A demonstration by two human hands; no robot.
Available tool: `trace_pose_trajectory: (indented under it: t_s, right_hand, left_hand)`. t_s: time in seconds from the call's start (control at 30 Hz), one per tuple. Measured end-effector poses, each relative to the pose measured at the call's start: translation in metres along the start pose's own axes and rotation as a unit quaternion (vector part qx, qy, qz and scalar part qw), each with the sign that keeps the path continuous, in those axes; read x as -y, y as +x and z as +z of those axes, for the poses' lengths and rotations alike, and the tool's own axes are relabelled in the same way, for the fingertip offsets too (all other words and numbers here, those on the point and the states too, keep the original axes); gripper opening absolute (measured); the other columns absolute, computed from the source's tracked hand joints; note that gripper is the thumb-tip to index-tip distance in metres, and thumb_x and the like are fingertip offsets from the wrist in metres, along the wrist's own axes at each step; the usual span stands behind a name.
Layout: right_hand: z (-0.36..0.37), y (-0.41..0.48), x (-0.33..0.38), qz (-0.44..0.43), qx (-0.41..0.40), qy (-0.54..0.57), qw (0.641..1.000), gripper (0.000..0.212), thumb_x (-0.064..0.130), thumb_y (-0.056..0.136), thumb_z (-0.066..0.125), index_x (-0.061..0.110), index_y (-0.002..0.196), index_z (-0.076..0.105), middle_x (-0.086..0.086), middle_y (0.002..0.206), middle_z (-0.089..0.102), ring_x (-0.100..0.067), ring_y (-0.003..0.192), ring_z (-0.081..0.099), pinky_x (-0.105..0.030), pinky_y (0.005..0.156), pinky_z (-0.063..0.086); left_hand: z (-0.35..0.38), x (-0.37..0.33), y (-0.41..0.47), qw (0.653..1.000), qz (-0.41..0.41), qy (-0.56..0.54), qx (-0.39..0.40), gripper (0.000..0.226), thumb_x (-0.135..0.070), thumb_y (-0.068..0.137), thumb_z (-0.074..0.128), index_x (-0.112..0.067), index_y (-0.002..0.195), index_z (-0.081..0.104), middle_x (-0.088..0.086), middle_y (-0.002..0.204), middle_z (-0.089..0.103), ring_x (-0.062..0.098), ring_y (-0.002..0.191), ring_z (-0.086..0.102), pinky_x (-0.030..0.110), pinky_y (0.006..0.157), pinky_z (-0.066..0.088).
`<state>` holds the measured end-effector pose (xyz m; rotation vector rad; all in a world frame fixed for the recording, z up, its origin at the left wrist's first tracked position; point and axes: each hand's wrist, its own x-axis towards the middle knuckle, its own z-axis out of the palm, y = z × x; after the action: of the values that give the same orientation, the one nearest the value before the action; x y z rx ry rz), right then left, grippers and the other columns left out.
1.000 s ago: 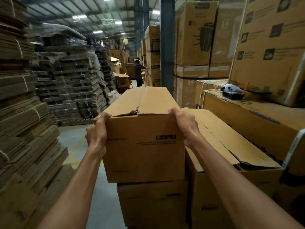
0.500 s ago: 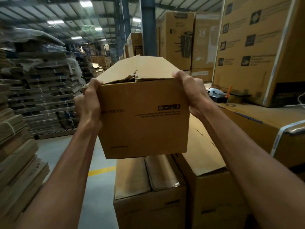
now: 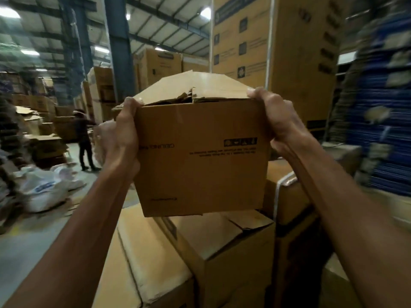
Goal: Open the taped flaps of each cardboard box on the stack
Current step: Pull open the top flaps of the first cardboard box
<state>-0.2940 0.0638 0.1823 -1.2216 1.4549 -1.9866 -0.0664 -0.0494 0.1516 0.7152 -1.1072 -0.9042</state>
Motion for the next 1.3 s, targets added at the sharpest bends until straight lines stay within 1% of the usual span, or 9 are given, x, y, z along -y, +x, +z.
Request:
trace_pose_trajectory:
  t_s: [0.13, 0.27, 0.67, 0.77, 0.83, 1.03, 1.13, 1.23, 1.3]
  right_hand:
    - [-0.059, -0.021, 0.021, -0.028, -0.070, -0.041, 0.996, 0.029, 0.045, 0.091, 0.066, 0.018, 0.102, 0.068, 0.000, 0.081, 0.078, -0.010, 0.069, 0.075, -0.026, 0.058, 0.058]
    - [-0.111, -0.047, 0.037, -0.042, -0.131, -0.074, 0.988, 0.032, 0.046, 0.090, 0.066, 0.018, 0.103, 0.073, 0.003, 0.076, 0.076, -0.011, 0.070, 0.074, -0.026, 0.057, 0.055]
    - [-0.245, -0.126, 0.040, -0.035, -0.312, -0.112, 0.943, 0.023, 0.039, 0.091, 0.068, 0.019, 0.100, 0.074, 0.006, 0.075, 0.072, -0.008, 0.067, 0.071, -0.024, 0.057, 0.055]
    - [-0.279, -0.142, 0.028, -0.025, -0.363, -0.107, 0.925, 0.027, 0.040, 0.088, 0.071, 0.018, 0.103, 0.076, 0.001, 0.086, 0.077, -0.013, 0.075, 0.074, -0.027, 0.061, 0.058]
    - [-0.304, -0.151, 0.015, -0.018, -0.398, -0.103, 0.912, 0.029, 0.040, 0.085, 0.073, 0.017, 0.104, 0.077, -0.002, 0.095, 0.078, -0.017, 0.080, 0.075, -0.029, 0.065, 0.058]
    - [-0.376, -0.170, -0.047, 0.002, -0.470, -0.091, 0.878, 0.022, 0.034, 0.085, 0.075, 0.015, 0.096, 0.078, -0.002, 0.088, 0.079, -0.020, 0.079, 0.074, -0.031, 0.067, 0.060]
    - [-0.414, -0.170, -0.088, 0.013, -0.477, -0.089, 0.874, 0.029, 0.035, 0.085, 0.075, 0.012, 0.101, 0.078, -0.008, 0.100, 0.078, -0.031, 0.094, 0.074, -0.042, 0.079, 0.061]
    - [-0.442, -0.166, -0.125, 0.033, -0.477, -0.079, 0.875, 0.024, 0.034, 0.085, 0.074, 0.015, 0.100, 0.078, -0.011, 0.114, 0.075, -0.033, 0.103, 0.071, -0.032, 0.073, 0.059]
    - [-0.458, -0.162, -0.148, 0.049, -0.478, -0.073, 0.874, 0.043, 0.039, 0.079, 0.078, 0.011, 0.112, 0.077, -0.016, 0.133, 0.066, -0.033, 0.115, 0.066, -0.034, 0.083, 0.057]
  left_hand:
    - [0.044, 0.002, -0.025, 0.998, -0.010, -0.024, 0.063, 0.038, -0.062, 0.082, 0.067, -0.026, 0.092, 0.072, -0.004, 0.084, 0.074, 0.019, 0.087, 0.071, 0.046, 0.084, 0.060]
    - [0.085, 0.002, -0.056, 0.987, -0.016, -0.051, 0.153, 0.038, -0.063, 0.081, 0.066, -0.026, 0.087, 0.072, 0.002, 0.091, 0.077, 0.025, 0.092, 0.074, 0.055, 0.087, 0.059]
    - [0.218, 0.031, -0.163, 0.932, -0.116, -0.098, 0.329, 0.068, -0.072, 0.065, 0.068, -0.019, 0.106, 0.073, 0.003, 0.102, 0.075, 0.025, 0.097, 0.071, 0.053, 0.086, 0.060]
    - [0.249, 0.045, -0.196, 0.920, -0.145, -0.100, 0.351, 0.071, -0.073, 0.068, 0.066, -0.018, 0.113, 0.071, 0.001, 0.105, 0.072, 0.022, 0.096, 0.067, 0.040, 0.076, 0.056]
    - [0.268, 0.057, -0.219, 0.911, -0.148, -0.097, 0.373, 0.050, -0.067, 0.081, 0.064, -0.021, 0.101, 0.068, -0.002, 0.099, 0.067, 0.015, 0.090, 0.062, 0.032, 0.068, 0.047]
    - [0.315, 0.107, -0.284, 0.894, -0.149, -0.083, 0.414, 0.027, -0.054, 0.090, 0.066, -0.030, 0.079, 0.059, -0.009, 0.087, 0.062, 0.010, 0.085, 0.059, 0.032, 0.071, 0.048]
    - [0.336, 0.141, -0.312, 0.894, -0.155, -0.064, 0.416, 0.022, -0.047, 0.091, 0.069, -0.033, 0.076, 0.059, -0.011, 0.087, 0.063, 0.006, 0.083, 0.058, 0.029, 0.069, 0.046]
    - [0.356, 0.173, -0.330, 0.895, -0.177, -0.047, 0.407, 0.025, -0.044, 0.090, 0.072, -0.027, 0.073, 0.063, -0.007, 0.085, 0.065, 0.007, 0.080, 0.058, 0.029, 0.067, 0.043]
    - [0.368, 0.193, -0.338, 0.896, -0.186, -0.032, 0.401, 0.027, -0.043, 0.089, 0.072, -0.022, 0.073, 0.066, -0.005, 0.084, 0.065, 0.008, 0.079, 0.059, 0.029, 0.066, 0.042]
